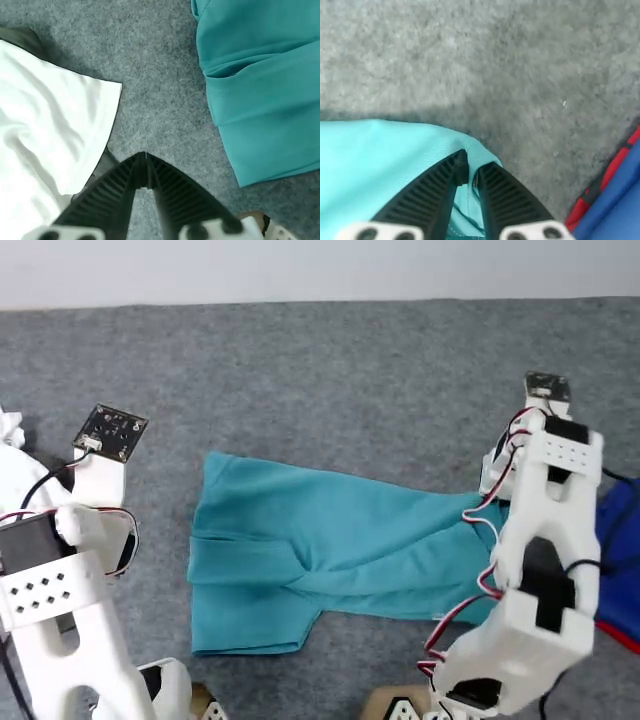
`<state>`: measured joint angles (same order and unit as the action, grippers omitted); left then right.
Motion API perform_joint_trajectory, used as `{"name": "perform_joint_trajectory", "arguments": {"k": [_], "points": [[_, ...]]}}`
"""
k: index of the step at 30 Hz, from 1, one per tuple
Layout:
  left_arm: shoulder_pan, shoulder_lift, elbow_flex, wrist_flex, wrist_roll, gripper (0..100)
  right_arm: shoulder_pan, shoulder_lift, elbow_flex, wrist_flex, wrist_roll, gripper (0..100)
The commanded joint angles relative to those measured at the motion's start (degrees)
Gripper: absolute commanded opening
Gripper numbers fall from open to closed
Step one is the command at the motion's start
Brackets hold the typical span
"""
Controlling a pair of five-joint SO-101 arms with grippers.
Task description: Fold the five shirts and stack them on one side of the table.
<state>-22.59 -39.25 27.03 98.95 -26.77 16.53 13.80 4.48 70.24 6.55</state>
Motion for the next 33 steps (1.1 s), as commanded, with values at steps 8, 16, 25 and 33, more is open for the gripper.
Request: {"name": "perform_joint_trajectory", "arguments": {"k": [8, 16, 25, 33], "points": [[-0.26, -0.70, 0.22, -0.62, 0.26, 0, 0.40, 10.86, -16.88, 7.69, 0.00, 13.6], [-0.26, -1.05, 3.91, -0.62, 0.18, 0, -0.84, 4.88, -20.75, 16.22, 0.09, 21.0], [-0.09, -1.05, 3.65, -0.70, 0.35, 0, -6.55, 3.56, -20.57, 23.96, 1.41, 11.6], [-0.18, -1.14, 3.56, 0.44, 0.35, 0, -5.93, 3.74, -20.40, 23.25, 1.49, 11.6]]}}
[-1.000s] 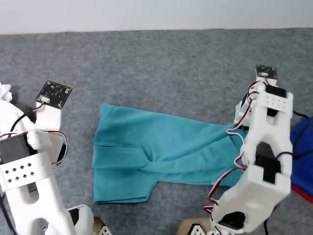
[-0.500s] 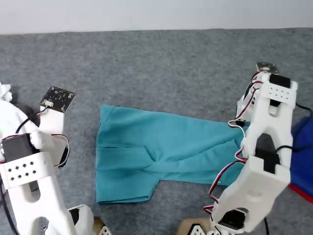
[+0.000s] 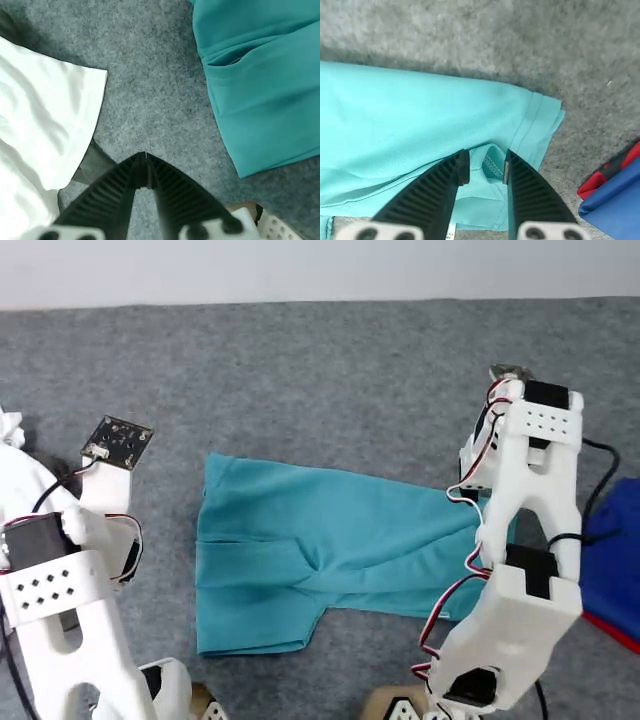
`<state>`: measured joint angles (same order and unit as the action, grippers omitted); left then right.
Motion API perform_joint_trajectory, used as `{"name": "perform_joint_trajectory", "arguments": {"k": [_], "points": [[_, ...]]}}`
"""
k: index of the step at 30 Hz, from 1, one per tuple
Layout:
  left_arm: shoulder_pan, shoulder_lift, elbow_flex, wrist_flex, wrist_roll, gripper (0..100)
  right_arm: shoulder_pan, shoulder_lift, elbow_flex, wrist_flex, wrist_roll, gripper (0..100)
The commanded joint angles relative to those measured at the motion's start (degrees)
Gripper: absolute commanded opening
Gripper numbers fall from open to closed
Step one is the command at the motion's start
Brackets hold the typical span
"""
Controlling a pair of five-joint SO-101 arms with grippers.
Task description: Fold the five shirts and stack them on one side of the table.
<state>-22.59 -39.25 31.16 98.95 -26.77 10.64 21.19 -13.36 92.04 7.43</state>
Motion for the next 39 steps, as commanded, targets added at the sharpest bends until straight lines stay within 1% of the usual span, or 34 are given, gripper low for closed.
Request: {"name": "perform_joint_trajectory", "arguments": {"k": [1, 9, 16, 20, 26, 31, 35, 39], "points": [[-0.26, -1.14, -0.57, 0.44, 0.35, 0, -0.31, -3.74, -1.93, 1.63, 0.62, 11.6], [-0.09, -1.14, -0.57, 0.53, 0.35, 0, -1.63, -2.51, 4.57, -0.04, 0.44, 11.2], [0.00, -1.14, -0.57, 0.53, 0.35, 0, -2.86, 0.84, 5.19, 0.04, 0.26, 10.9], [-0.09, -1.14, -0.48, 0.53, 0.35, 0, -2.42, 0.92, 5.19, 0.66, 0.35, 2.5], [-0.09, -1.14, -0.48, 0.53, 0.35, 0, -2.33, 1.01, 5.27, 0.84, 0.26, 2.0], [-0.09, -1.14, -0.48, 0.53, 0.35, 0, -2.24, -1.89, 5.27, 5.67, 0.79, 1.1], [0.00, -1.14, -0.57, 0.53, 0.35, 0, -0.31, -7.78, 6.68, 8.92, 6.07, 1.0], [0.00, -1.14, -0.57, 0.53, 0.35, 0, 3.56, -12.79, 11.25, 10.51, 11.69, 1.0]]}}
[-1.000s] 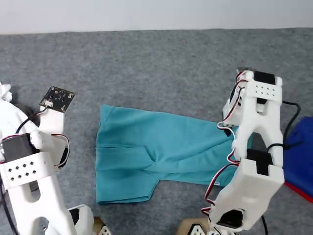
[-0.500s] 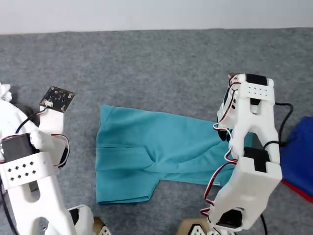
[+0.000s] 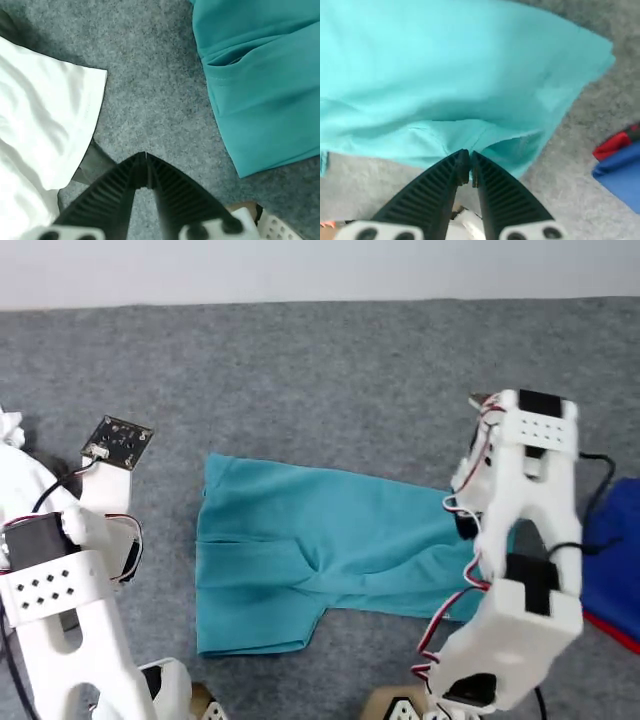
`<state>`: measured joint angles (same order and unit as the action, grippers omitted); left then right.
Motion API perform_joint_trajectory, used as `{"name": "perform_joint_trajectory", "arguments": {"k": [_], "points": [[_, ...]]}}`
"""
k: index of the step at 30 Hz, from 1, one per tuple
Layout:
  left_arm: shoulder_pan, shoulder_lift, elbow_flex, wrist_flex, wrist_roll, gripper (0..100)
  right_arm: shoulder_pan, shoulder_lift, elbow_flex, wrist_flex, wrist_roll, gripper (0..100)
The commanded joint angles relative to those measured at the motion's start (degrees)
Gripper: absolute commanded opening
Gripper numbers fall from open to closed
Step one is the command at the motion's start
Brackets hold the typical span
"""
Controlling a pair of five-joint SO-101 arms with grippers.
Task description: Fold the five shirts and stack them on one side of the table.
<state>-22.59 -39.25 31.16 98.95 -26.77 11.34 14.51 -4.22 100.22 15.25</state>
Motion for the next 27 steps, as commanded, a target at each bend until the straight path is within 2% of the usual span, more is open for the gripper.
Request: {"name": "perform_joint_trajectory", "arguments": {"k": [1, 9, 17, 21, 27], "points": [[0.00, -1.14, -0.57, 0.53, 0.35, 0, 3.82, -6.90, 3.87, 2.33, 5.19, 1.0], [0.00, -1.14, -0.57, 0.53, 0.35, 0, 11.82, -10.77, 15.74, 2.15, 14.68, 1.0], [0.00, -1.14, -0.57, 0.62, 0.35, 0, 20.97, -11.21, 17.76, 1.71, 24.18, 1.0], [0.09, -1.14, -1.54, 1.41, 0.35, 0, 22.11, -11.21, 18.81, 1.80, 27.34, 2.0], [0.09, -1.14, -3.91, 1.41, 0.35, 0, 21.93, -11.74, 18.90, 1.89, 27.25, 22.9]]}}
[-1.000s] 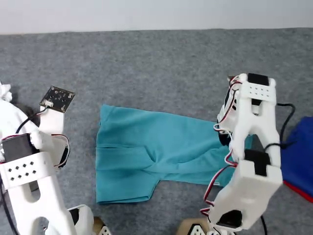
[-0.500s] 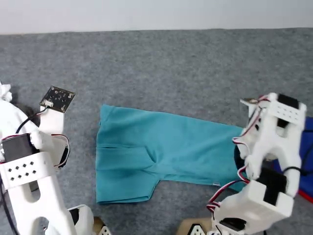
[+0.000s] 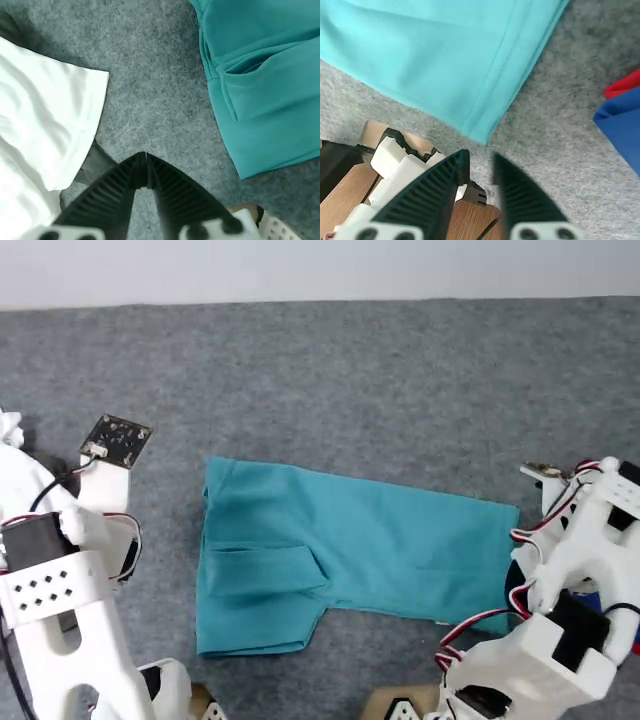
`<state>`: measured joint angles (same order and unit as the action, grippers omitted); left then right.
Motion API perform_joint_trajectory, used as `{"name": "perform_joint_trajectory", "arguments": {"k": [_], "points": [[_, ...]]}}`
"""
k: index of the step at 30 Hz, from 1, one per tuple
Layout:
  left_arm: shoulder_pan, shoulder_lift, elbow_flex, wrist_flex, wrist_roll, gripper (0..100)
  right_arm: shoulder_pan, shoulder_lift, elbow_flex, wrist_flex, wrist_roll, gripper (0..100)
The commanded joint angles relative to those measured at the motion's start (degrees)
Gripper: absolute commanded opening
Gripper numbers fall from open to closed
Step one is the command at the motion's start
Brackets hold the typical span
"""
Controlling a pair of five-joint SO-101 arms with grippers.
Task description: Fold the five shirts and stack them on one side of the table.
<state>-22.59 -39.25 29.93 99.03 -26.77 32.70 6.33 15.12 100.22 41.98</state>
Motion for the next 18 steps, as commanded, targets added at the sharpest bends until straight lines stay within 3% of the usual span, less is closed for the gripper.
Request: {"name": "perform_joint_trajectory", "arguments": {"k": [1, 10, 18], "points": [[0.09, -1.14, -3.03, 1.32, 0.35, 0, 0.13, -3.56, -0.62, 1.89, 0.53, 24.0], [0.97, -1.14, -3.74, 1.41, 0.44, 0, -1.54, -6.02, -0.26, 2.33, 0.53, 24.1], [14.77, 0.35, -3.47, 1.14, 0.53, 0, -1.45, -22.02, 0.35, 2.33, -4.40, 24.0]]}}
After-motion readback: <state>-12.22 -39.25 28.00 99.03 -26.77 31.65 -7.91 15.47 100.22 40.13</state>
